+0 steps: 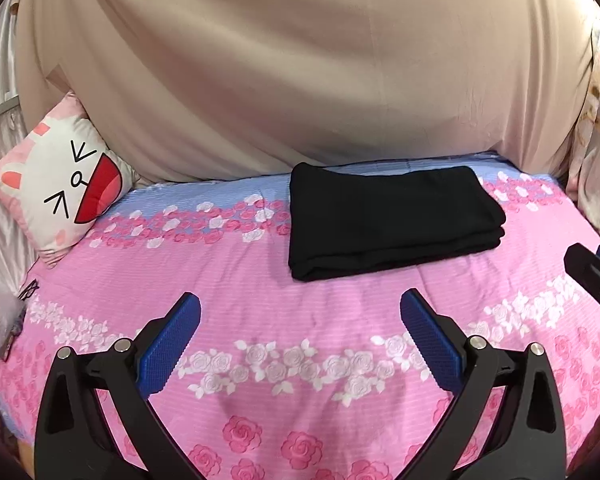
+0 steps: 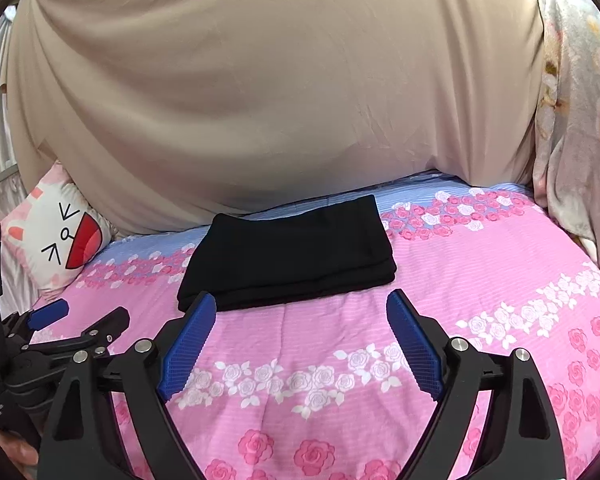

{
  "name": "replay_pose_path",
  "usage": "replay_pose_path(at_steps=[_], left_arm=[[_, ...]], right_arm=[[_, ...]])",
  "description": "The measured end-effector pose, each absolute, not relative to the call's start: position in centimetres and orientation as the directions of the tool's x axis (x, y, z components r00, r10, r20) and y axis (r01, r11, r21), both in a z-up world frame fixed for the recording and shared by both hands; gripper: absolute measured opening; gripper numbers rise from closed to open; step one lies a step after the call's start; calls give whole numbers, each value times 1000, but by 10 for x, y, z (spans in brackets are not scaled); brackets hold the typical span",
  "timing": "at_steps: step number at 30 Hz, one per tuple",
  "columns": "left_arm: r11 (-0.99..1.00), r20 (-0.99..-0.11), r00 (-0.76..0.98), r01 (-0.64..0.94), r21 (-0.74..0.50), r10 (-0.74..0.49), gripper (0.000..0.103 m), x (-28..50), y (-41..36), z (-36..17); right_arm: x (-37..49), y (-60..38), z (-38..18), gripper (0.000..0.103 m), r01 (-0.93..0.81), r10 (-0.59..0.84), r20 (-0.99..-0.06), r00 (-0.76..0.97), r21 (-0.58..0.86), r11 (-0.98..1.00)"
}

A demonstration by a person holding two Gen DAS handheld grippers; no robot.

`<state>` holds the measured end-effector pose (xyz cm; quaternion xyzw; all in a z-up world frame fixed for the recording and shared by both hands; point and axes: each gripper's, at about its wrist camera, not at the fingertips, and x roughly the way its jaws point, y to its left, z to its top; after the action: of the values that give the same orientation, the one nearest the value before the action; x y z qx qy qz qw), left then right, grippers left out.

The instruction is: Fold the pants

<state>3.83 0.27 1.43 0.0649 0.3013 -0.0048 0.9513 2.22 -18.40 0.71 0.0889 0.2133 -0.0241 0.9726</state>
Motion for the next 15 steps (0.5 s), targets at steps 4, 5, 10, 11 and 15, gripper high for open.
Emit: replay_pose_path(at_steps=[4, 5, 10, 11, 15], left_arm=[[993, -597, 802, 54, 103, 18, 98, 37, 4, 7], [993, -602, 798, 61, 102, 12, 98, 38, 4, 6], [992, -625, 780, 61, 111, 22, 98, 42, 2, -3], [992, -626, 779, 60, 109, 22, 98, 42, 2, -4], [992, -636, 771, 63, 107, 20, 98, 47, 2, -7]], right_arm=[[21, -179, 1, 85, 86, -10, -440, 898, 152, 985], [21, -178, -1, 86, 87, -12, -444, 896, 149, 985], [25, -177, -7, 86, 91, -9, -473, 881, 150, 984], [25, -176, -8, 86, 90, -8, -475, 880, 150, 985], [31, -175, -10, 86, 87, -4, -488, 873, 148, 985]])
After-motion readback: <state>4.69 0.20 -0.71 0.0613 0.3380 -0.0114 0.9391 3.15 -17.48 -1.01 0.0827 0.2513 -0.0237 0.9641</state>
